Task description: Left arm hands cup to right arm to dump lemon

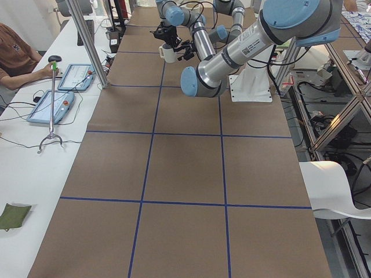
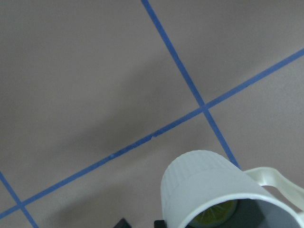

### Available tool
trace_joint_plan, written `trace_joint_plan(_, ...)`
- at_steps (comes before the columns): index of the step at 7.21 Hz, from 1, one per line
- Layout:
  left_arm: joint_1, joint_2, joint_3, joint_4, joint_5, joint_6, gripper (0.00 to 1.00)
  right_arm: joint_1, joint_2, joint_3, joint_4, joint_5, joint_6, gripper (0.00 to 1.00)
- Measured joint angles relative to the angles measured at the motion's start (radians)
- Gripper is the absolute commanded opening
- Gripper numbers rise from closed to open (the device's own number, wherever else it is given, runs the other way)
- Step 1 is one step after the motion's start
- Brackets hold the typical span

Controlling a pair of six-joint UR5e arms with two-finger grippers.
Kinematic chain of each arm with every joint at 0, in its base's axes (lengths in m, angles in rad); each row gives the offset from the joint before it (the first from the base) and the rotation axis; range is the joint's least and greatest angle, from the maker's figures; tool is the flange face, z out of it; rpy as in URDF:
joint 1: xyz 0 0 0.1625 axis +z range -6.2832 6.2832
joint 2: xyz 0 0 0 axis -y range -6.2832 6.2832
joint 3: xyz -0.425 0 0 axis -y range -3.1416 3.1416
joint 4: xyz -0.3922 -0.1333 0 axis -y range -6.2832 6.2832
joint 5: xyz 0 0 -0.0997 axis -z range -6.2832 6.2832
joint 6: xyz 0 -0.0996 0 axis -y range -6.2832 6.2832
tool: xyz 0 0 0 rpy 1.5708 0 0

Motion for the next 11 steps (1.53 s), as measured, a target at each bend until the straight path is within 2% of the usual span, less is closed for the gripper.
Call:
trace_joint_plan(4, 0.016, -0.001, -0.005, 0.003, -0.004, -0.013, 0.00, -0.007, -0.003, -0.031, 0.057, -0.054, 0.019, 0.99)
trace_joint_plan(11, 0.030, 0.001, -0.024, 0.011, -0.033, -0.034, 0.00, -0.007, -0.003, -0.048, 0.062, -0.080, 0.022, 0.98)
